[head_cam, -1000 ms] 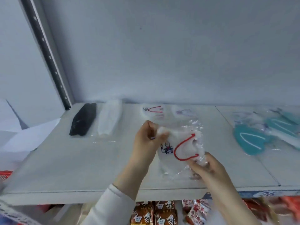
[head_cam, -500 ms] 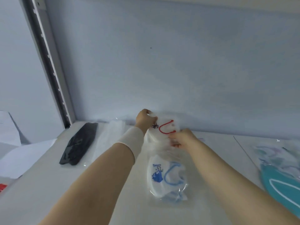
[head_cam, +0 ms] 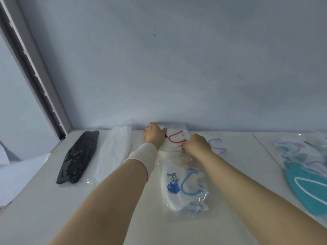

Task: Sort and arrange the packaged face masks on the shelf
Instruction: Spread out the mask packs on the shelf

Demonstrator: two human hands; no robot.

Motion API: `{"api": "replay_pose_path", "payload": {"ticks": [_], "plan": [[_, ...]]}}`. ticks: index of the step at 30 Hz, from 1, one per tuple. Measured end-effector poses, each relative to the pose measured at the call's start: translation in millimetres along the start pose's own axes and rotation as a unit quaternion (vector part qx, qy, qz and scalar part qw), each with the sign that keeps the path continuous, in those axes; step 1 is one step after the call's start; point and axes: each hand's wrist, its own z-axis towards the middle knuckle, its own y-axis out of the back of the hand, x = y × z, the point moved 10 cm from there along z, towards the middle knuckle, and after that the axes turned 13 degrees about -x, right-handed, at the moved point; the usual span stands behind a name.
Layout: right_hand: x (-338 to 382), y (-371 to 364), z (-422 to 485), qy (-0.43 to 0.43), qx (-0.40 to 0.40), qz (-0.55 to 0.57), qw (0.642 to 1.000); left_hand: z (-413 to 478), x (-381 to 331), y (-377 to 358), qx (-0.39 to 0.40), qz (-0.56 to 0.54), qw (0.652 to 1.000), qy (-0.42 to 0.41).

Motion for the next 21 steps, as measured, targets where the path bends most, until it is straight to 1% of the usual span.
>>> {"api": "replay_pose_path", "payload": {"ticks": [2, 4, 6, 8, 11, 14, 18, 21], "plan": [[-0.8, 4.3, -0.3, 0.012, -0.016, -0.003, 1.0, -1.4, -3.7, 6.0, -0.006, -0.018, 1.0, 0.001], [-0.9, 14.2, -3.3, 0.033, -0.041, -0.009, 0.999, -6.9, -12.5, 21.5, -0.041, -0.018, 0.999, -0.019], [0.0, 31.0, -9.1, 0.065, -0.082, -0.013, 0.994, -19.7, -33.9, 45.3, -0.101, -0.016, 0.99, -0.095], [-3.7, 52.0, -14.9, 0.096, -0.13, -0.013, 0.987, -41.1, -67.3, 60.6, -0.13, -0.023, 0.969, -0.21], [-28.9, 82.2, -24.0, 0.126, -0.186, -0.028, 0.974, -84.1, -119.8, 48.3, -0.085, 0.002, 0.932, -0.352], [-73.2, 106.7, -34.9, 0.15, -0.216, -0.077, 0.962, -136.0, -162.5, 10.0, -0.026, 0.049, 0.895, -0.443], [-152.2, 146.5, -42.0, 0.158, -0.236, -0.141, 0.948, -202.7, -199.7, -51.8, 0.041, 0.093, 0.863, -0.495], [-214.3, 192.5, -43.4, 0.163, -0.265, -0.167, 0.935, -249.5, -226.9, -91.2, 0.064, 0.119, 0.843, -0.521]]}}
